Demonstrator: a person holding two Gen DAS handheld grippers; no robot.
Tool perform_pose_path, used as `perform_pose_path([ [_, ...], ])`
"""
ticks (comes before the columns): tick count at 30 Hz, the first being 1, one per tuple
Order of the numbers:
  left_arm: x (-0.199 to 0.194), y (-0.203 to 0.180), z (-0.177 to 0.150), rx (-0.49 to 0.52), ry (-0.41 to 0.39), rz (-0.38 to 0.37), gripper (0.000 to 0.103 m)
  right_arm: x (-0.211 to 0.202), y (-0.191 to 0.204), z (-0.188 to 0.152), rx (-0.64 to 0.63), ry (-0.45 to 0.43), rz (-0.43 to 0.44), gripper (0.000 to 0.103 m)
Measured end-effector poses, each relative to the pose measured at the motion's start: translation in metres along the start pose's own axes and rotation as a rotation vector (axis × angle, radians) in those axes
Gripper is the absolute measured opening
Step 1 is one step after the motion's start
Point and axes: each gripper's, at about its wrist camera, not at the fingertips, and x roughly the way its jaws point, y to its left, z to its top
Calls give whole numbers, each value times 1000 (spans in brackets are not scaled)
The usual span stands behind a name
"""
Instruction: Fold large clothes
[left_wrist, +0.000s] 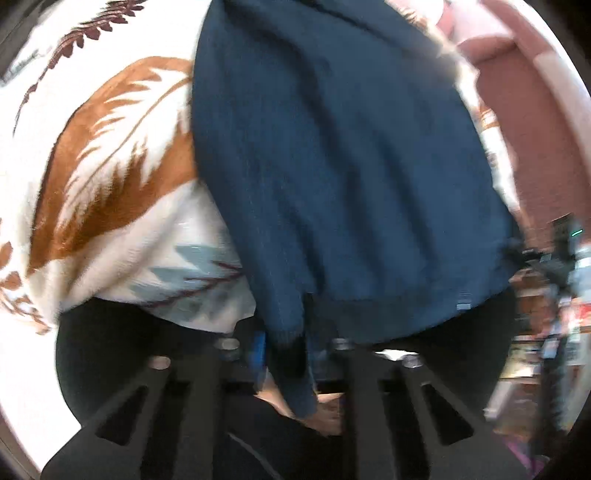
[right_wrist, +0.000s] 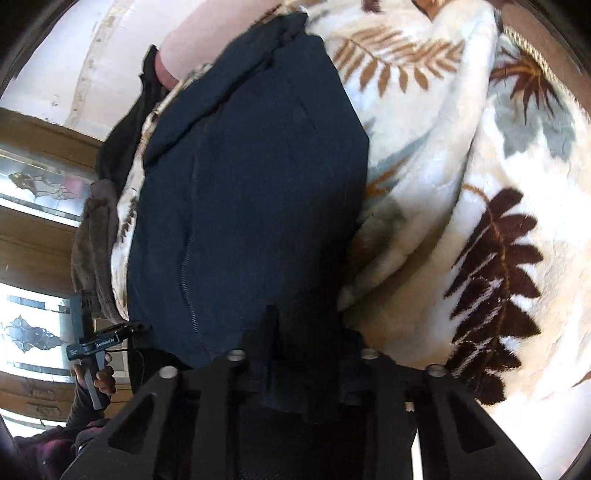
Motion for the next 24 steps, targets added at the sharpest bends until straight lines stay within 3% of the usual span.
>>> perform_pose_path([
  [9,-54,-28,24,26,-155,-147,12,-47,7,1,-53,-78,18,6],
  [15,-58,-20,29,26,-162,-162,11,-47,27,2,-116,-65,-21,6],
  [19,-52,-15,35,-30,-145,-208,11,-38,35,11,-59,-77,73,6],
  [24,-75,-11,52,-37,-214,-224,11,-53,58,34,-72,-182,187,6],
])
